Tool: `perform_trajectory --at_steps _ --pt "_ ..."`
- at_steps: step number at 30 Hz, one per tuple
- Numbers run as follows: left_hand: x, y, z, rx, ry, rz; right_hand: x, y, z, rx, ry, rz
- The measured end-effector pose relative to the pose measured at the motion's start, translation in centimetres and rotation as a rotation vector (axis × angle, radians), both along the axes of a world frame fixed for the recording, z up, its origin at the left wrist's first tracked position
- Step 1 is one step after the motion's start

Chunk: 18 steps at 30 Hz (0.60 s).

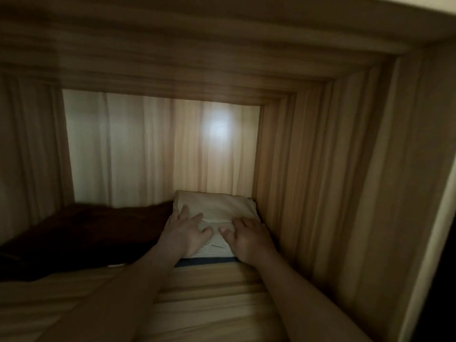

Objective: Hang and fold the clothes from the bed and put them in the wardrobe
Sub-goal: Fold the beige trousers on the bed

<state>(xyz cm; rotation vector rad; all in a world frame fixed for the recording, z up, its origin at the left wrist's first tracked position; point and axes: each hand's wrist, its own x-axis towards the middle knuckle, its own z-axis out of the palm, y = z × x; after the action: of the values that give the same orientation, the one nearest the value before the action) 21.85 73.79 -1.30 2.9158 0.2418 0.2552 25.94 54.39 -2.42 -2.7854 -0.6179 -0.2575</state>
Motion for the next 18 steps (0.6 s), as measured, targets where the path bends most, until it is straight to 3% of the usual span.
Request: perform_trajectory --at_steps 5,8,11,15,18 --pt "-2.6 -1.1 -0.4 0.058 -0.095 -0.014 -3.6 -0.6 -0.8 -0.029 -0.003 -0.066" --pt "-5.6 -1.1 0.0 0.038 -0.009 -0.07 -6.8 -2.6 -0.1 -0.051 0.131 -0.06" --pt "-9.1 -1.3 1.4 -0.002 0.072 -0.178 -11.4 -4.0 1.6 -0.06 0.24 -0.063" --pt "-14.0 -2.7 3.7 0.032 0.022 -0.342 -19.5 -5.7 3.3 0.032 0.195 -0.103" --pt "-18.1 -5.0 4.8 0.063 0.01 -0.485 -25.9 -8.0 4.4 -0.048 0.184 -0.212"
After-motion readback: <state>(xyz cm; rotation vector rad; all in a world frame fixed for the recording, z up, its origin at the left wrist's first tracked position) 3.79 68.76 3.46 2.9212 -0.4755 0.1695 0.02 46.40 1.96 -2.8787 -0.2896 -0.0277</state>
